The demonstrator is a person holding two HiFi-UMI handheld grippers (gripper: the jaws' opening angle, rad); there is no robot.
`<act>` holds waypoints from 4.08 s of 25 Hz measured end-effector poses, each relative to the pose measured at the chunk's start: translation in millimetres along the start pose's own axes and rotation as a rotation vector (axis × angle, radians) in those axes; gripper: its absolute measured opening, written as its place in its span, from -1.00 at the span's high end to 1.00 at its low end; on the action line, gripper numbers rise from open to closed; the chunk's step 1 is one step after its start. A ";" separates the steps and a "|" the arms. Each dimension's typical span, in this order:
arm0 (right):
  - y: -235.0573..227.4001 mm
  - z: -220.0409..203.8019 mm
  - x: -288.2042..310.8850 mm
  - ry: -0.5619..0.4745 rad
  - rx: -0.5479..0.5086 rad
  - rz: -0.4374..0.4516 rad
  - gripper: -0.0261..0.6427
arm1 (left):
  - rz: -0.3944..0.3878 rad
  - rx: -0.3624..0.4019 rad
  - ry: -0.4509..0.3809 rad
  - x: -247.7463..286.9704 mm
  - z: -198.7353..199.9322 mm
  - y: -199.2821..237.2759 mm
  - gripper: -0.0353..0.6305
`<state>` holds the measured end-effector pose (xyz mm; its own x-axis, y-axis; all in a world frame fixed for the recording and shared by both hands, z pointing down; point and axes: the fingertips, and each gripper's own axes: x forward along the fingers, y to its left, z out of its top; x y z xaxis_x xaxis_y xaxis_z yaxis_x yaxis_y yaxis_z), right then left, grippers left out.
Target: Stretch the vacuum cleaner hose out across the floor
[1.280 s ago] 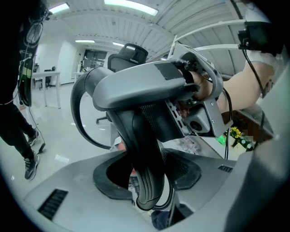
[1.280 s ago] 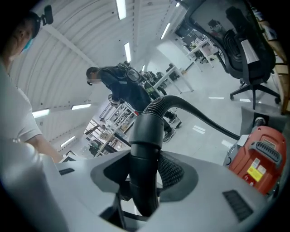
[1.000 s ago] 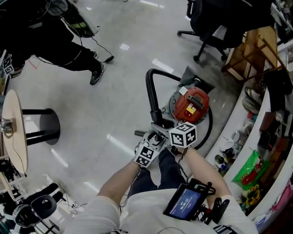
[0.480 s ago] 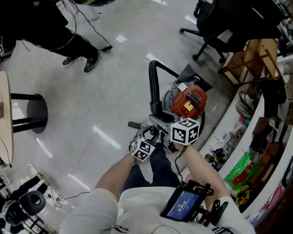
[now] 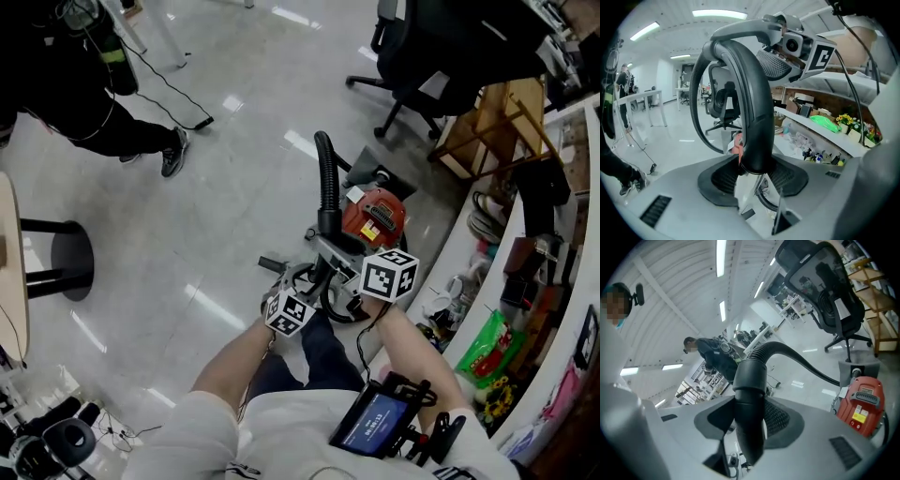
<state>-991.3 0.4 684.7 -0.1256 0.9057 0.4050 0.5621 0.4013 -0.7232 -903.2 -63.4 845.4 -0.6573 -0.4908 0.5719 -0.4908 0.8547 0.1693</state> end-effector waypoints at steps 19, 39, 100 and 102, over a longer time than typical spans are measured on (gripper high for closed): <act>16.3 129.0 -138.5 -0.336 0.076 -0.044 0.40 | -0.116 0.221 -0.072 0.1 160.3 -40.9 0.35; 111.2 73.5 -258.3 -0.603 0.059 -0.192 0.40 | -0.312 0.446 -0.145 -82.5 172.0 -143.6 0.35; 358.8 -304.3 -389.2 -0.725 0.125 -0.243 0.40 | -0.438 0.504 -0.099 -376.1 -68.2 -435.6 0.36; 369.7 -313.6 -381.5 -0.718 0.120 -0.244 0.40 | -0.439 0.500 -0.099 -387.3 -77.4 -434.8 0.36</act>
<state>-479.3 -239.6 438.3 -0.7579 0.6396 0.1280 0.3627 0.5764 -0.7323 -391.0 -231.9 612.4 -0.3742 -0.8081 0.4548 -0.9145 0.4028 -0.0367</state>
